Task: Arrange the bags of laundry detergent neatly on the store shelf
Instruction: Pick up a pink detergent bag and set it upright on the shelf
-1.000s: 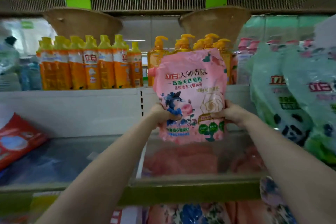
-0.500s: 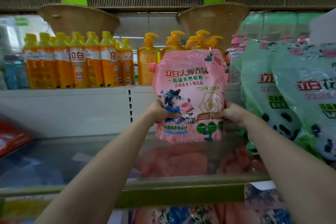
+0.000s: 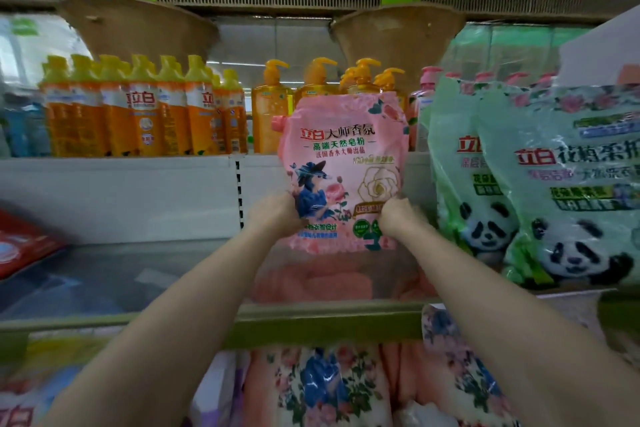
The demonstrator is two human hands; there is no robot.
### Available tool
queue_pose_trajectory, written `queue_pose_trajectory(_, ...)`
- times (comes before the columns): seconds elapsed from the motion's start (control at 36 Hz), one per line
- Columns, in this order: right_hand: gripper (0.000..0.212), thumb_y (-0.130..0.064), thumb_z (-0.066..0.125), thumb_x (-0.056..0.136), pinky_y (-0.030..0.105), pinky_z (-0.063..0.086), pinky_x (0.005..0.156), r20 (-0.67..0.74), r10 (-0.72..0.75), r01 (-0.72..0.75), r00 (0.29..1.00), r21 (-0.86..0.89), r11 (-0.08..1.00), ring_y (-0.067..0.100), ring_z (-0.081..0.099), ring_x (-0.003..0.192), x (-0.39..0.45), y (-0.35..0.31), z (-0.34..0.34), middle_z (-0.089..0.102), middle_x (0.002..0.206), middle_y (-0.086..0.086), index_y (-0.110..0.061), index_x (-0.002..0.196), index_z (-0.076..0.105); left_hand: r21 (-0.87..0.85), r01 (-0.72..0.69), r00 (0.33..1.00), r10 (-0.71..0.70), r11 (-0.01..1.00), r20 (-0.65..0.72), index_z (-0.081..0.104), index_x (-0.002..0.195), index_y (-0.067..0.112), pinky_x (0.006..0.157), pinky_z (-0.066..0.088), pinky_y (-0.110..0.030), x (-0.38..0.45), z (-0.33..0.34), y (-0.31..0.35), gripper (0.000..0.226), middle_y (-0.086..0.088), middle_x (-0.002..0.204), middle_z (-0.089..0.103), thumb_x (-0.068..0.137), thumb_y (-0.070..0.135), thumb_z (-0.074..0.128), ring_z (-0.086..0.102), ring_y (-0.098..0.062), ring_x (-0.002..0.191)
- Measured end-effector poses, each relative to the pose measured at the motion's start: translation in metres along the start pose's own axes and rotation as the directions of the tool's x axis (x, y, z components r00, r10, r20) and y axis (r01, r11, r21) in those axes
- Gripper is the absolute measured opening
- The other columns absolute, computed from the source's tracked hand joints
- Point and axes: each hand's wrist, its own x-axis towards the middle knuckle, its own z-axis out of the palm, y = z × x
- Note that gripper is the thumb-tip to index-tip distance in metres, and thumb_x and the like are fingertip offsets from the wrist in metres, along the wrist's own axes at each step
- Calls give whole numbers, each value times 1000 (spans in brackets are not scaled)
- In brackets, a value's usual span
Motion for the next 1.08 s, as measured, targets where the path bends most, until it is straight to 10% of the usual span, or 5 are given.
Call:
queue_pose_trajectory(0.17,70,-17,47,94,46,43,102,71,-129,140,989,-174,975,37,34,135,-40,-29,-10,8,157,18,-7,151,7,148,46,998,-41,988,-37,51,117,7,88,51,-41,-31,-28,-38,44,-13,116,60,86,38,61,58,-31,105)
queue_pose_trajectory(0.42,65,-38,55,93,44,34,110,190,-596,615,780,-55,787,30,36,134,-122,-117,-25,33,148,14,-9,145,29,283,122,991,-99,951,-94,47,125,10,88,46,-40,-94,-92,-110,48,-11,126,54,90,41,57,53,-30,114)
queue_pose_trajectory(1.08,64,-35,60,86,47,39,105,190,-819,829,541,42,557,32,39,132,-319,-307,13,40,143,14,-11,140,34,475,470,881,-364,744,-300,54,118,12,90,43,-38,-308,-209,-307,40,-12,120,61,86,36,56,59,-31,111)
